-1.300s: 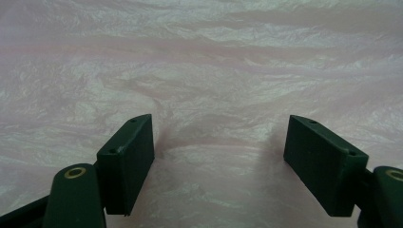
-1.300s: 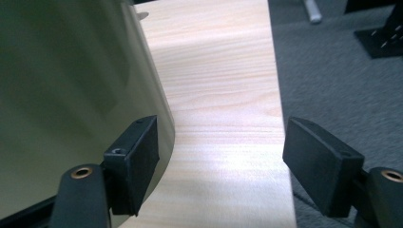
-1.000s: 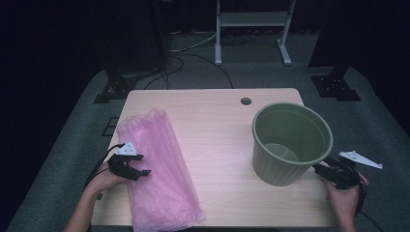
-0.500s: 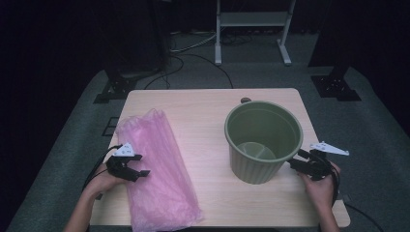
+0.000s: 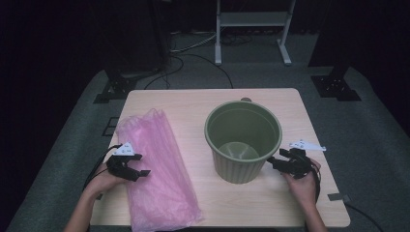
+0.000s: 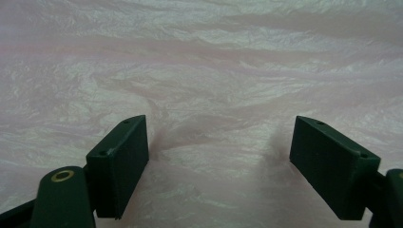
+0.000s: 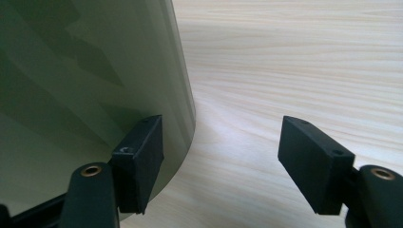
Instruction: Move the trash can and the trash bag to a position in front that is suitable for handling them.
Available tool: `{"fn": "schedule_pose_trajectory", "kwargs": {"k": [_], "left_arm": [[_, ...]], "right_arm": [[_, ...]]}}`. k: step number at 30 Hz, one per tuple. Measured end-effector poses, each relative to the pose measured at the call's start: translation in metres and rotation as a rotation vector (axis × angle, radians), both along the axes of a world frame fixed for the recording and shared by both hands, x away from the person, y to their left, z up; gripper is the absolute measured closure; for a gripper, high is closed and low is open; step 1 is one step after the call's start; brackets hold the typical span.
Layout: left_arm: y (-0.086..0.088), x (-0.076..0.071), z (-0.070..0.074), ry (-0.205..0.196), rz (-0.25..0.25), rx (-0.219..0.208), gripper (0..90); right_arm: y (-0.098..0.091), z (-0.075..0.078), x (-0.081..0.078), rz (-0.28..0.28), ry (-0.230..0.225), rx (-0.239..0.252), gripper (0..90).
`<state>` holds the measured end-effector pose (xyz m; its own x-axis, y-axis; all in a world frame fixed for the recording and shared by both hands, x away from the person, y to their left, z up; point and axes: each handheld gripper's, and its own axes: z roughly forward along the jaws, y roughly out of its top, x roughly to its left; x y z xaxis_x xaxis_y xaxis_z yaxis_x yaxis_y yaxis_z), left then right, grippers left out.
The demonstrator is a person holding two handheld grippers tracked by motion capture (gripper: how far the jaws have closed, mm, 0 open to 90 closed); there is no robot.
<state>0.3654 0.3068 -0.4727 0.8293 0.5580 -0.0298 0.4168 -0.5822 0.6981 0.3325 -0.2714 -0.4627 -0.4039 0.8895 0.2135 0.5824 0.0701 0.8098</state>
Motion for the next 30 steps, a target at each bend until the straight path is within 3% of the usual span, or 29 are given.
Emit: {"fn": "schedule_pose_trajectory", "kwargs": {"k": [12,17,22,23,24,25,26,27,28,29,30], "left_arm": [[-0.014,-0.005,0.015,-0.009,-0.019,-0.055,19.4],[-0.021,-0.01,0.015,-0.007,-0.006,-0.047,18.9],[-0.027,-0.014,0.015,-0.019,0.063,-0.051,17.7],[-0.028,-0.013,0.016,-0.023,0.112,-0.045,17.7],[-0.028,-0.013,0.016,-0.023,0.112,-0.045,17.7],[-0.029,-0.011,0.017,-0.022,0.158,-0.04,17.7],[-0.029,-0.011,0.017,-0.022,0.158,-0.04,17.8],[-0.029,-0.008,0.016,-0.02,0.221,-0.02,17.7],[-0.029,-0.008,0.016,-0.02,0.221,-0.02,17.7],[-0.03,-0.004,0.014,-0.005,0.285,0.003,17.7],[-0.032,-0.002,0.013,0.002,0.31,0.01,17.7]], "right_arm": [[0.028,0.002,-0.002,0.099,0.009,-0.008,30.3],[0.023,-0.003,-0.008,0.099,0.011,-0.021,29.5],[0.007,-0.007,-0.023,0.082,0.009,-0.019,29.5],[0.003,-0.008,-0.027,0.076,0.007,-0.02,29.5],[0.003,-0.008,-0.027,0.076,0.007,-0.02,29.5],[-0.004,-0.007,-0.031,0.068,0.003,-0.019,29.5],[-0.004,-0.007,-0.031,0.068,0.003,-0.019,29.5],[-0.01,-0.006,-0.034,0.06,-0.005,-0.016,29.5],[-0.01,-0.006,-0.034,0.06,-0.005,-0.016,29.5],[-0.015,-0.005,-0.036,0.052,-0.015,-0.011,29.5],[-0.017,-0.004,-0.037,0.051,-0.019,-0.006,29.5]]}}
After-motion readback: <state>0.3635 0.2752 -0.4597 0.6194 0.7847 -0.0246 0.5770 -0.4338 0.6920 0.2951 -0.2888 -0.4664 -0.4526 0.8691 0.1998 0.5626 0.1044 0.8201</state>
